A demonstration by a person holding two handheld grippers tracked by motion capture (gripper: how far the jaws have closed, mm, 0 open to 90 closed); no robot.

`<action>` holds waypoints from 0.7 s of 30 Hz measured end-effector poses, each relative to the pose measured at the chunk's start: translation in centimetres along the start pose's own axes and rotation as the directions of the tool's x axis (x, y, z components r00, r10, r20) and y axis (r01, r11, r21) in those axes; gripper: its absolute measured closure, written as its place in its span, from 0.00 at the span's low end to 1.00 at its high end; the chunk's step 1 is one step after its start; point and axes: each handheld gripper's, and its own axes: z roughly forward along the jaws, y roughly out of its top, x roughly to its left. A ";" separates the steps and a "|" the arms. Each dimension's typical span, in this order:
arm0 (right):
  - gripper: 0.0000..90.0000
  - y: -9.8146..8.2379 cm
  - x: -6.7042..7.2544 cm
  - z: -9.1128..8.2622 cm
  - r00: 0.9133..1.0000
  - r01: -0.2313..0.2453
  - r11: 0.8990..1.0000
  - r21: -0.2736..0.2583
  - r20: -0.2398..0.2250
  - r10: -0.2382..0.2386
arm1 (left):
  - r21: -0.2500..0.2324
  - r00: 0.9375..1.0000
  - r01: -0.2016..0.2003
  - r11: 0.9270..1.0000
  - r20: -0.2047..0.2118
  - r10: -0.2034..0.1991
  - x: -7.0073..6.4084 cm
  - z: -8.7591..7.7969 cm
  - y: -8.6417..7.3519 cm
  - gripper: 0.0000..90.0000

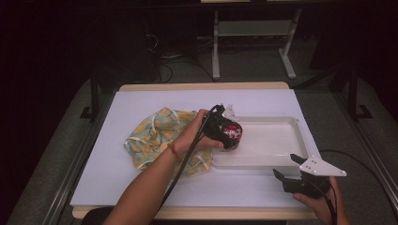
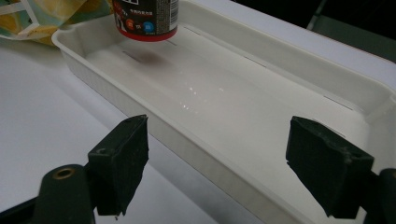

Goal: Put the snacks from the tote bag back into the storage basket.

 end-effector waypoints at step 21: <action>0.23 -0.2 0.0 -0.4 1.000 -0.001 1.000 0.003 0.008 0.001 | 0.040 0.999 0.023 0.999 0.024 -0.024 0.1 2.2 -0.3 0.27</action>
